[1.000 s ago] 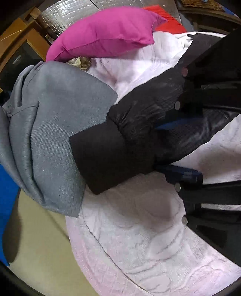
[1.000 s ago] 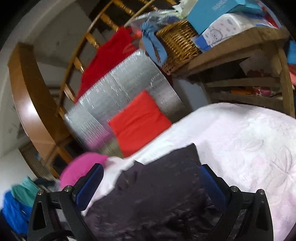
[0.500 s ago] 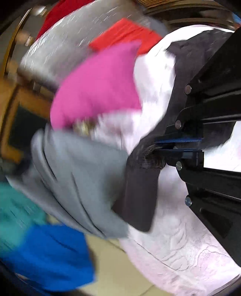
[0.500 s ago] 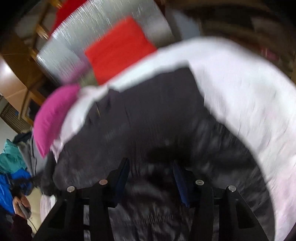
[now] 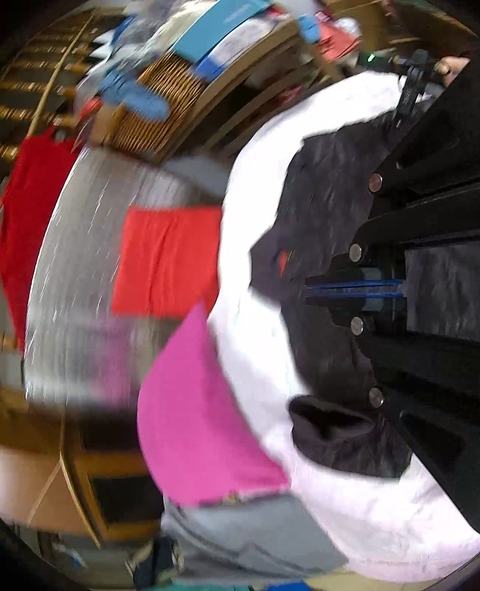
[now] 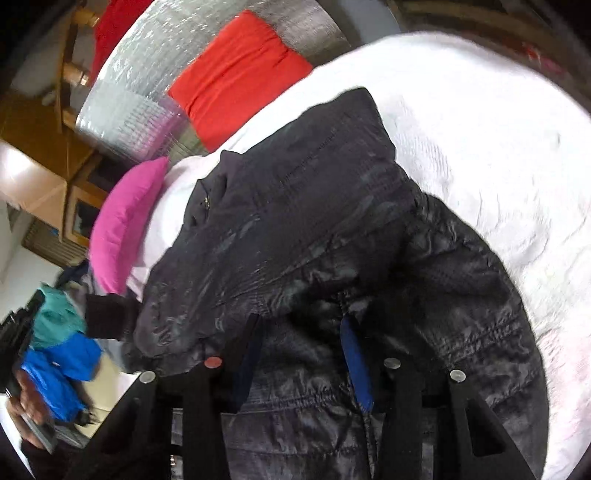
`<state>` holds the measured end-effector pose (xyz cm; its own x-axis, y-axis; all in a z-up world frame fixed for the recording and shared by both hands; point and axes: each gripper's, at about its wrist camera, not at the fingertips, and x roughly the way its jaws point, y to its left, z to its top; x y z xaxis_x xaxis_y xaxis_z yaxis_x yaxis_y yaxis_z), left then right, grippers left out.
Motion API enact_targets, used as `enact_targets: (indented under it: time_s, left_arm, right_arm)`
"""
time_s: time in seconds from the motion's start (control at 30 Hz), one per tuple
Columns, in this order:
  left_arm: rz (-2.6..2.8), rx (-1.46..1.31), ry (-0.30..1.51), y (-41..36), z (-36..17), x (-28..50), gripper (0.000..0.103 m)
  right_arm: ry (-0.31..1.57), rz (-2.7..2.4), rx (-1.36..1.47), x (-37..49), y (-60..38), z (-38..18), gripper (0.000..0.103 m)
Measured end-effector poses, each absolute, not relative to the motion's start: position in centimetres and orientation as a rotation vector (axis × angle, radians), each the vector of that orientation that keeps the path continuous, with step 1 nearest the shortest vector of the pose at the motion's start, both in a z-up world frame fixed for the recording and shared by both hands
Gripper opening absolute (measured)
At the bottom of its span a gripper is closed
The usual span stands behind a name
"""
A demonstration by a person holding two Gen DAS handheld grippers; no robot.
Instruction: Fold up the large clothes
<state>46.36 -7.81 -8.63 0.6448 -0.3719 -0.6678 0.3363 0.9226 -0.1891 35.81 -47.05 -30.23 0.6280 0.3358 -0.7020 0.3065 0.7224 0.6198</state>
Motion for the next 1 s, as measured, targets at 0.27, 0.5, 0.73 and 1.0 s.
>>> enact_targets:
  time_s: [0.27, 0.5, 0.73, 1.0]
  left_arm:
    - [-0.314, -0.144, 0.929, -3.7, -14.1, 45.1, 0.002]
    - [-0.122, -0.150, 0.954, 4.8, -17.0, 44.6, 0.045]
    - [-0.066, -0.039, 0.970, 5.4, -19.7, 46.5, 0.061]
    - [-0.030, 0.243, 0.899, -0.8, -19.1, 50.8, 0.080]
  right_arm:
    - [0.887, 0.040, 1.088, 36.7, -49.7, -32.9, 0.065]
    - [0.791, 0.014, 1.181, 37.6, -50.4, -34.2, 0.062]
    - [0.768, -0.042, 1.159, 37.6, -50.3, -34.3, 0.031]
    - [0.786, -0.054, 1.177, 37.7, -50.8, -34.7, 0.028]
